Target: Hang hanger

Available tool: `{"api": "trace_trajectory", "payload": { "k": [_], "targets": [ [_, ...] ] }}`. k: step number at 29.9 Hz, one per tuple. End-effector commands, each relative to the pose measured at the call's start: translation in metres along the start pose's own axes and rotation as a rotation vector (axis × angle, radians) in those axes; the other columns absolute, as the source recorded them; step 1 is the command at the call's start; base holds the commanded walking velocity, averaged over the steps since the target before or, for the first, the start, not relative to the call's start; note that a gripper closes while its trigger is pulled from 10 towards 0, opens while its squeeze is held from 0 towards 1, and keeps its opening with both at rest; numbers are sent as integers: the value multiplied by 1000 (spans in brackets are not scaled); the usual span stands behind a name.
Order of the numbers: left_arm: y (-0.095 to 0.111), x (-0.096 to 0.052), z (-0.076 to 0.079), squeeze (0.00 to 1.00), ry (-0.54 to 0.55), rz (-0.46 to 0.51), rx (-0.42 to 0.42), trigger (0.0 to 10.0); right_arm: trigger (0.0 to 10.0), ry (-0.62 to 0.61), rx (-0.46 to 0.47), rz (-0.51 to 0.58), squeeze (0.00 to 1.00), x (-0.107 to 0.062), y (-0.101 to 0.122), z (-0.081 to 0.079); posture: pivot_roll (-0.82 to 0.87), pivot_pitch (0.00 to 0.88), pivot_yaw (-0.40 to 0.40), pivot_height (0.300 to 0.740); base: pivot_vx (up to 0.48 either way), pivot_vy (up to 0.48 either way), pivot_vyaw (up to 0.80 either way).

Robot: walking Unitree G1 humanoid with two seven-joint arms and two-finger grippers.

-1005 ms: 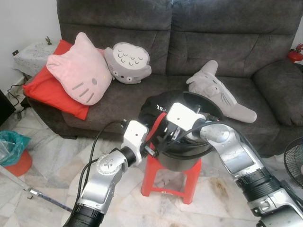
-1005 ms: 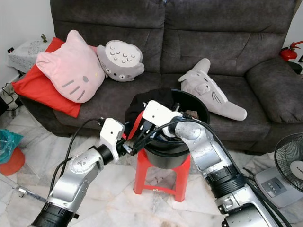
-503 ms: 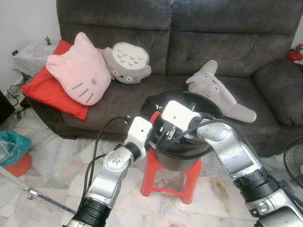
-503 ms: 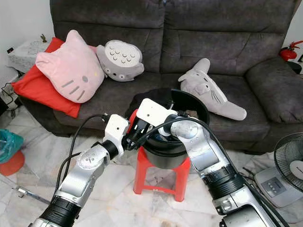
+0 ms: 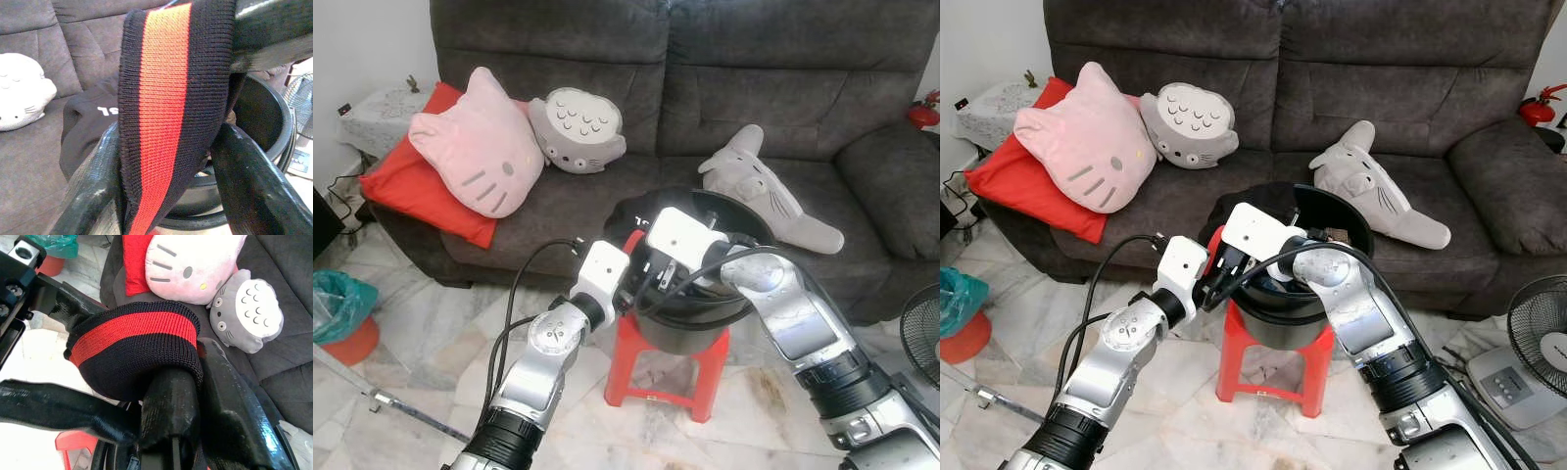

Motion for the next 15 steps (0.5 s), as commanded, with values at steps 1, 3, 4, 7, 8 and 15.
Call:
{"api": "trace_trajectory", "payload": {
  "k": [1,3,4,7,8,15],
  "targets": [
    [3,2,-2,0,2,12,4,0,10000,-11,-6,25,0,-2,7,4,-79,0,-12,740,0,0,0],
    [3,2,-2,0,2,11,8,0,10000,-13,-5,23,0,-2,6,4,-80,0,-12,740,0,0,0],
    [2,2,-2,0,2,10,10,0,10000,-14,-5,23,0,-2,6,4,-80,0,-12,740,0,0,0],
    [2,1,-2,0,1,10,12,0,10000,-13,-5,22,0,-2,6,4,-79,0,-12,740,0,0,0],
    [2,1,-3,0,1,10,15,0,10000,-13,-5,21,0,-3,5,4,-80,0,-10,740,0,0,0],
    [3,0,-4,0,-2,11,23,0,10000,-18,-5,14,0,-3,4,4,-77,0,-9,740,0,0,0]
  ]
}}
Point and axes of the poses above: a point about 5 cm out from each wrist's last joint towards the gripper, its own x axis pointing out of the wrist towards the gripper, its own y axis along the axis of the wrist's last joint, z = x × y, the point moved 2 cm from there along x, pointing out of the wrist towards the gripper, and after that the axes turned 12 degrees about -x, right-handed, at the moved point
